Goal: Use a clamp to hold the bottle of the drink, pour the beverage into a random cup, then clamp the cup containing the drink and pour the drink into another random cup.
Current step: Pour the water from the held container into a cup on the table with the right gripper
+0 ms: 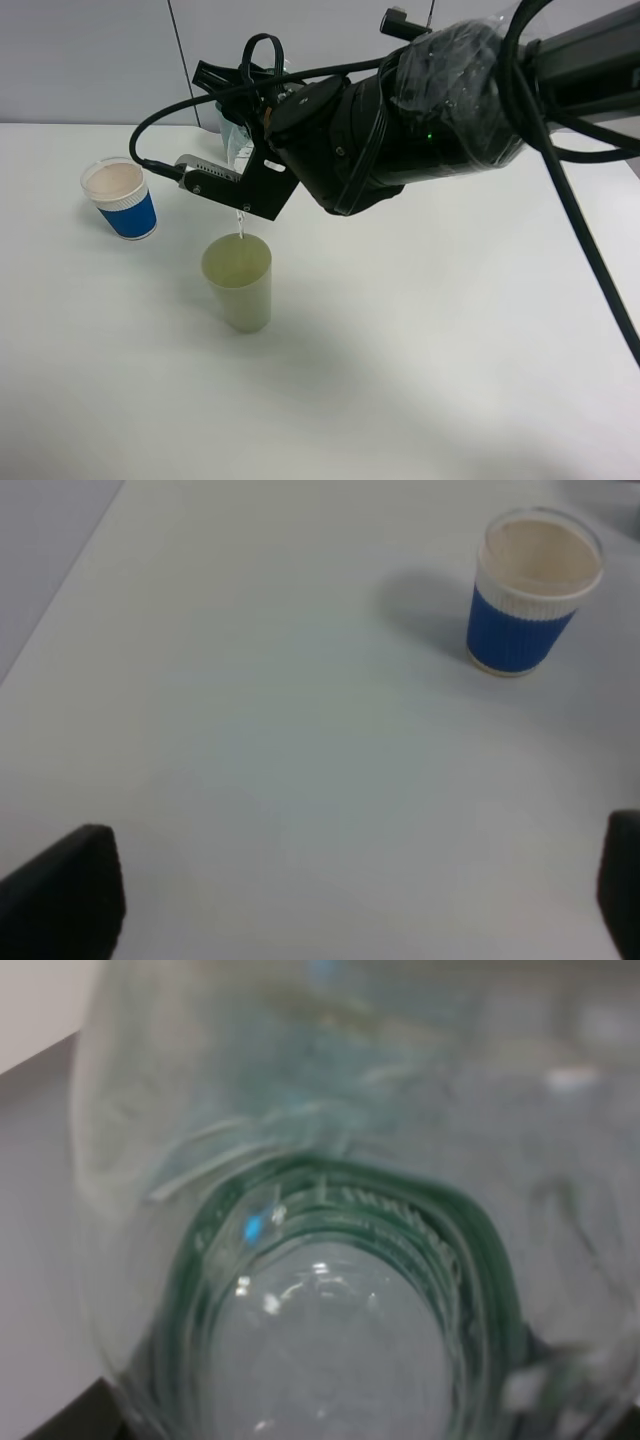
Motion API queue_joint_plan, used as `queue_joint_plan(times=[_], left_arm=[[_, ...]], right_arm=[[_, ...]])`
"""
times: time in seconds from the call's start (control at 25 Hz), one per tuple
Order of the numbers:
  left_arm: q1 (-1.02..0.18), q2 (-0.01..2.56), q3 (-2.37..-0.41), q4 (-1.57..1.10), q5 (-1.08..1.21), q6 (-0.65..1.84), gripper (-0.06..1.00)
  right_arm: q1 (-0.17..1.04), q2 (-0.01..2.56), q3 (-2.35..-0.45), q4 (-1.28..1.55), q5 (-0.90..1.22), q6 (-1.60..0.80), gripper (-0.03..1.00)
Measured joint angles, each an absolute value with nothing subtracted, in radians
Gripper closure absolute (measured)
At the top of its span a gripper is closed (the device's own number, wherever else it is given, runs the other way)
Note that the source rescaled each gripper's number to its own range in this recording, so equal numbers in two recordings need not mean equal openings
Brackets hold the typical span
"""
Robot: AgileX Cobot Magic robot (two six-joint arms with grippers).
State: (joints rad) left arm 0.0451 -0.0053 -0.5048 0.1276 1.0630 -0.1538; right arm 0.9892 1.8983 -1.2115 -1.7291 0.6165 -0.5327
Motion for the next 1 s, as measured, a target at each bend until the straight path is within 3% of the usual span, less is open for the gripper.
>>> queue_joint_plan(times=[1.0], left_arm=[[0.045,-0.005,-0.505,0.128,1.063,-0.154,0.08]], right_arm=[[1.012,1.898,-1.211,-1.729,0.615,-0.669,0.97]])
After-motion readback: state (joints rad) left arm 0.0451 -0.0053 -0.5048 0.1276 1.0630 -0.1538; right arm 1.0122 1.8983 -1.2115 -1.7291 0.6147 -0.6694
